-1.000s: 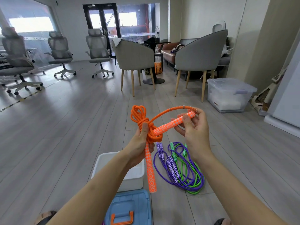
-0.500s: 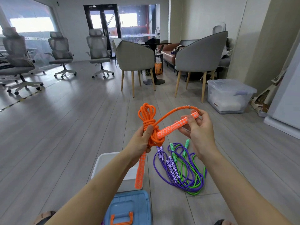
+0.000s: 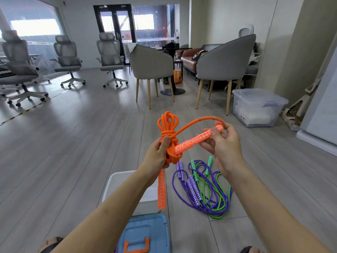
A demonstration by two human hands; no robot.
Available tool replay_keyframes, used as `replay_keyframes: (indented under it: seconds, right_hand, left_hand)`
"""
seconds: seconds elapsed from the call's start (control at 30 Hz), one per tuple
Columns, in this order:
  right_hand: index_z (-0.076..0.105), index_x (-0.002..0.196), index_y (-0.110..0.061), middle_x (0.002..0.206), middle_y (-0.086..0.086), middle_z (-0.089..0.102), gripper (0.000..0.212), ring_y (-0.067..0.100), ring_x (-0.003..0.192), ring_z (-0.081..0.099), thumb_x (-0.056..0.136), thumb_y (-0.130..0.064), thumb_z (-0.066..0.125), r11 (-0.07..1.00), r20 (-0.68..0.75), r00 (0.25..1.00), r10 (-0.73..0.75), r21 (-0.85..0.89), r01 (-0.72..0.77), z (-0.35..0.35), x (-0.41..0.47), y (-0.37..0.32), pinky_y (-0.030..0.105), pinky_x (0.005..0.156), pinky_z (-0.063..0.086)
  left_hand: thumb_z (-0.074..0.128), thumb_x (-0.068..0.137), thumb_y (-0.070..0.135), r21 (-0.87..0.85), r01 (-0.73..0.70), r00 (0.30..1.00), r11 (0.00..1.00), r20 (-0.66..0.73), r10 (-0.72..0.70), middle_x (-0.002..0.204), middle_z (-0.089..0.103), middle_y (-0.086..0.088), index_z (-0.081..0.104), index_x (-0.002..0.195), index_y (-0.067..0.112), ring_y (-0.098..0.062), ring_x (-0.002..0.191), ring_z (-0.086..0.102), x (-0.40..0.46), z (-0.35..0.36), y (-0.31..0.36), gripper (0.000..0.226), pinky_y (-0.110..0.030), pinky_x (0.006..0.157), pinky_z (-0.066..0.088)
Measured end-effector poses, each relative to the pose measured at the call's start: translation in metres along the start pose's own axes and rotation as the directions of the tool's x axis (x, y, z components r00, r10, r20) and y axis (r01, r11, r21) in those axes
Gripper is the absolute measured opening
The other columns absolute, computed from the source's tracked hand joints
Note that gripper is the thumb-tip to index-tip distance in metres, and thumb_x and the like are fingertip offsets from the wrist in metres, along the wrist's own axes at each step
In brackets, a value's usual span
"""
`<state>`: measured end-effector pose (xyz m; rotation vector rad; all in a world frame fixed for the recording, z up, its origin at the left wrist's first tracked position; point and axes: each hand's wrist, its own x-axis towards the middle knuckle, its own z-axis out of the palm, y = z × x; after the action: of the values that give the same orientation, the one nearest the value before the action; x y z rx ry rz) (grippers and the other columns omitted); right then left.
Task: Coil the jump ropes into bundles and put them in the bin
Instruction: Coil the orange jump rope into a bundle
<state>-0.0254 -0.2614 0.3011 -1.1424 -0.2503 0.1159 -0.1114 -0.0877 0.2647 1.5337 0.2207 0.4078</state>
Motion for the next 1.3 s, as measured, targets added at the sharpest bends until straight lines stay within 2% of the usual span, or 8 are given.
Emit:
replay_keyframes:
  seconds: [0.17,0.47,0.63,0.77,0.9,1.0,1.1,1.3]
  right_hand:
    - [0.053,0.123,-0.018,0.107,0.013,0.074,0.016,0.026,0.094,0.077,0.108,-0.013,0.05,1.0,-0.006,1.0,0.012,-0.007,-0.012,0.001,0.0,0.002,0.036,0.075,0.064]
    - [0.051,0.123,-0.01,0.104,0.015,0.071,0.016,0.023,0.087,0.076,0.107,-0.011,0.051,0.998,-0.046,0.997,0.054,-0.011,-0.054,0.002,0.003,0.014,0.033,0.069,0.063]
    - [0.049,0.123,-0.004,0.1,0.016,0.068,0.016,0.025,0.081,0.075,0.107,-0.006,0.051,0.98,-0.088,0.978,0.187,0.084,-0.18,-0.002,0.008,0.016,0.033,0.063,0.064]
    - [0.05,0.114,-0.003,0.095,0.016,0.065,0.007,0.027,0.078,0.073,0.107,-0.005,0.049,0.969,-0.097,0.967,0.237,0.094,-0.228,-0.005,0.013,0.014,0.033,0.059,0.064]
    - [0.05,0.113,-0.001,0.094,0.018,0.064,0.007,0.028,0.078,0.072,0.107,-0.005,0.049,0.958,-0.074,0.958,0.276,0.101,-0.268,-0.007,0.015,0.013,0.035,0.06,0.065]
    - [0.055,0.101,-0.003,0.092,0.017,0.065,0.007,0.025,0.076,0.073,0.106,-0.007,0.052,0.943,-0.081,0.946,0.313,0.141,-0.3,-0.007,0.013,0.016,0.033,0.059,0.064]
    - [0.061,0.099,-0.004,0.096,0.017,0.071,0.008,0.024,0.08,0.074,0.103,-0.011,0.06,0.904,-0.01,0.926,0.378,0.22,-0.367,-0.005,0.009,0.016,0.034,0.063,0.065]
    - [0.064,0.106,-0.007,0.109,0.015,0.077,0.017,0.032,0.098,0.074,0.103,-0.024,0.061,0.907,0.196,0.889,0.414,-0.009,-0.421,0.003,-0.001,0.022,0.052,0.093,0.058]
  left_hand:
    - [0.047,0.086,0.065,-0.001,0.002,0.999,1.0,-0.041,-0.002,0.081,0.06,-0.014,0.067,0.11,0.015,-0.013,0.055,0.053,-0.001,0.0,-0.003,0.059,-0.025,0.049,0.036]
    - [0.042,0.092,0.058,0.035,-0.038,0.988,0.999,-0.146,0.042,0.062,0.062,0.006,0.067,0.106,0.014,-0.004,0.047,0.05,-0.005,0.004,-0.004,0.053,-0.023,0.044,0.035]
    - [0.041,0.102,0.046,0.025,-0.071,0.983,0.997,-0.166,0.074,0.058,0.062,0.004,0.066,0.105,0.009,-0.005,0.045,0.053,-0.004,0.009,-0.001,0.045,-0.018,0.042,0.038]
    - [0.041,0.104,0.042,0.061,-0.092,0.983,0.994,-0.154,0.1,0.067,0.07,-0.004,0.067,0.105,0.01,-0.013,0.057,0.068,-0.004,0.012,0.001,0.042,-0.022,0.05,0.051]
    - [0.04,0.107,0.037,0.064,-0.073,0.981,0.995,-0.173,0.083,0.063,0.066,-0.001,0.067,0.107,0.005,-0.005,0.047,0.061,-0.005,0.015,0.003,0.042,-0.014,0.044,0.042]
    - [0.039,0.107,0.038,0.056,-0.073,0.98,0.996,-0.179,0.082,0.065,0.066,-0.004,0.067,0.11,0.003,-0.005,0.046,0.059,-0.006,0.017,0.001,0.044,-0.013,0.044,0.041]
    - [0.043,0.101,0.048,0.028,-0.067,0.981,0.997,-0.182,0.071,0.07,0.068,-0.009,0.068,0.11,0.006,-0.01,0.049,0.058,-0.005,0.018,-0.003,0.05,-0.018,0.044,0.041]
    - [0.045,0.097,0.054,-0.002,-0.055,0.981,0.998,-0.187,0.054,0.072,0.067,-0.008,0.07,0.108,0.01,-0.01,0.051,0.056,-0.007,0.026,-0.008,0.052,-0.018,0.043,0.039]
